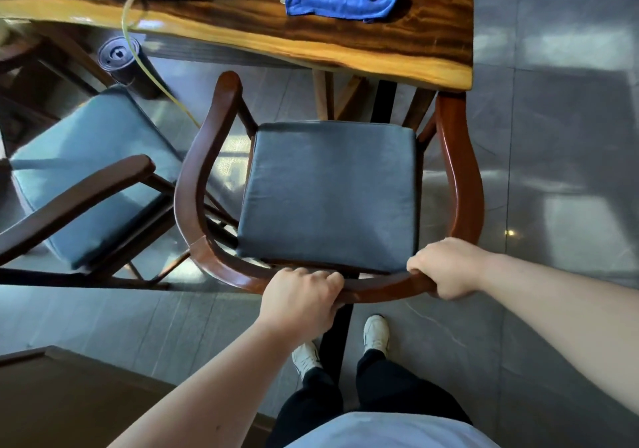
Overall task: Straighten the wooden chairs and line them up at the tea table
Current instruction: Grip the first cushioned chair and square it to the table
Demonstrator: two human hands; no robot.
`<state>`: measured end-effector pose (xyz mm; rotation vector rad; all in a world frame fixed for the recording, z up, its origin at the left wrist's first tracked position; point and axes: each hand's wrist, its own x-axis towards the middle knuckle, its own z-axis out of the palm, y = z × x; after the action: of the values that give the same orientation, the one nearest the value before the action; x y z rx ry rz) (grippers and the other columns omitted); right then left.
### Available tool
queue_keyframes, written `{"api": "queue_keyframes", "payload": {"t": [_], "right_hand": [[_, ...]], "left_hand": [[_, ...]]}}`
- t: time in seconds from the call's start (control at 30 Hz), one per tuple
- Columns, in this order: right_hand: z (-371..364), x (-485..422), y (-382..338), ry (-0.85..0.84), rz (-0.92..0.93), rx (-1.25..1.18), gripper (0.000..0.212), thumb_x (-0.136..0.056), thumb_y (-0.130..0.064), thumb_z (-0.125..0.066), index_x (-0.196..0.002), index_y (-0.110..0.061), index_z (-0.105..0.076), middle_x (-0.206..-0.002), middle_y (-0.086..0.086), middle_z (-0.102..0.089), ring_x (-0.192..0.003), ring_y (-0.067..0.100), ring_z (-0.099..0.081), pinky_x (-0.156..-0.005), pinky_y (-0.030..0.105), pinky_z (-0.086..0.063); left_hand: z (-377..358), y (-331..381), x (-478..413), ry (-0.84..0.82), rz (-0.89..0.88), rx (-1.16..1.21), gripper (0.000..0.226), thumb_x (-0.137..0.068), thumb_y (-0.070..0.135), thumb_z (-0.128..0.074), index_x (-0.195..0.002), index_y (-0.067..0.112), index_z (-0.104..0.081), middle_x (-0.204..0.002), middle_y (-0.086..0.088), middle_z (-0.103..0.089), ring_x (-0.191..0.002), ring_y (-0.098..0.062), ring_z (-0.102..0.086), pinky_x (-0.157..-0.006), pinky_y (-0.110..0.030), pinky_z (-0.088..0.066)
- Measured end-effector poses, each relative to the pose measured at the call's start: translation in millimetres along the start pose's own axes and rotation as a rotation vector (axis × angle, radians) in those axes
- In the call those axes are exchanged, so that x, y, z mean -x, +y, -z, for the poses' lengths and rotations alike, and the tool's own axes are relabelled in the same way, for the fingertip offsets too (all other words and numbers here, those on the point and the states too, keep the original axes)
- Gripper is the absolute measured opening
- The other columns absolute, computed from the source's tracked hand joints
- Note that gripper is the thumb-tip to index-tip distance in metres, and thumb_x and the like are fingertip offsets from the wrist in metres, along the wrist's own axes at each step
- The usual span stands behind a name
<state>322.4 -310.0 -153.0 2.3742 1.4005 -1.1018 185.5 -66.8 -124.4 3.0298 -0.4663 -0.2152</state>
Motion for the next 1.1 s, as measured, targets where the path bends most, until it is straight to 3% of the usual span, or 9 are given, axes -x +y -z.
{"api": "queue_keyframes", "payload": {"t": [0.13, 0.3, 0.43, 0.6, 0.7, 0.8, 0.93, 1.1], "right_hand": [[2, 4, 19, 0.026, 0.005, 0.000, 0.013, -0.075, -0.024, -0.055, -0.079, -0.028, -0.043, -0.085, -0.005, -0.061, -0.086, 0.023, -0.061, -0.068, 0.034, -0.045], [-6, 2, 23, 0.090, 0.024, -0.019, 0.015, -0.072, -0.027, -0.056, -0.074, -0.028, -0.041, -0.077, -0.009, -0.055, -0.079, 0.021, -0.060, -0.066, 0.033, -0.048], [-16, 2, 22, 0.134, -0.012, -0.097, 0.024, -0.073, -0.020, -0.058, -0.067, -0.029, -0.037, -0.075, -0.010, -0.052, -0.077, 0.023, -0.056, -0.063, 0.029, -0.036], [-28, -5, 22, 0.186, -0.077, -0.190, 0.018, -0.068, -0.020, -0.053, -0.063, -0.029, -0.038, -0.070, -0.010, -0.055, -0.069, 0.019, -0.048, -0.075, 0.039, -0.048], [-22, -18, 14, 0.208, -0.075, -0.217, 0.014, -0.065, -0.024, -0.048, -0.063, -0.031, -0.036, -0.071, -0.010, -0.057, -0.073, 0.023, -0.056, -0.076, 0.034, -0.043], [-10, -31, 2, 0.252, -0.074, -0.203, 0.006, -0.068, -0.024, -0.051, -0.073, -0.027, -0.049, -0.076, -0.005, -0.065, -0.077, 0.024, -0.062, -0.074, 0.032, -0.037], [10, -43, -10, 0.232, -0.097, -0.161, 0.009, -0.075, -0.025, -0.055, -0.084, -0.024, -0.057, -0.085, -0.003, -0.067, -0.082, 0.024, -0.061, -0.075, 0.033, -0.037], [17, -50, -14, 0.164, -0.105, -0.144, 0.005, -0.077, -0.028, -0.054, -0.080, -0.025, -0.052, -0.082, -0.003, -0.065, -0.079, 0.023, -0.061, -0.079, 0.037, -0.042]], "left_hand": [[-3, 11, -15, 0.042, 0.000, 0.016, 0.031, -0.066, 0.039, -0.075, -0.067, 0.020, -0.050, -0.057, 0.003, -0.059, -0.045, -0.027, -0.056, -0.044, -0.028, -0.035], [1, -26, 6, 0.038, 0.037, 0.016, 0.026, -0.069, 0.039, -0.070, -0.078, 0.021, -0.054, -0.071, 0.004, -0.064, -0.064, -0.027, -0.062, -0.054, -0.034, -0.049], [-4, -63, 16, -0.007, -0.059, -0.028, 0.034, -0.070, 0.043, -0.077, -0.070, 0.017, -0.054, -0.060, 0.004, -0.058, -0.052, -0.026, -0.059, -0.043, -0.028, -0.040], [-6, -80, 11, 0.005, -0.156, -0.001, 0.032, -0.078, 0.044, -0.063, -0.067, 0.017, -0.051, -0.057, 0.004, -0.057, -0.048, -0.026, -0.057, -0.039, -0.028, -0.043], [-2, -101, 9, 0.001, -0.151, -0.003, 0.033, -0.081, 0.050, -0.055, -0.072, 0.018, -0.056, -0.062, 0.005, -0.062, -0.054, -0.025, -0.061, -0.043, -0.032, -0.048], [5, -127, 3, 0.009, -0.123, -0.007, 0.039, -0.081, 0.058, -0.049, -0.078, 0.022, -0.061, -0.068, 0.007, -0.066, -0.059, -0.023, -0.064, -0.045, -0.034, -0.050], [15, -150, -3, 0.028, -0.121, 0.015, 0.041, -0.076, 0.058, -0.047, -0.073, 0.020, -0.061, -0.063, 0.006, -0.064, -0.054, -0.024, -0.063, -0.043, -0.033, -0.050], [17, -158, -4, 0.042, -0.131, 0.000, 0.040, -0.076, 0.057, -0.048, -0.069, 0.020, -0.061, -0.061, 0.008, -0.063, -0.051, -0.022, -0.062, -0.042, -0.028, -0.045]]}}
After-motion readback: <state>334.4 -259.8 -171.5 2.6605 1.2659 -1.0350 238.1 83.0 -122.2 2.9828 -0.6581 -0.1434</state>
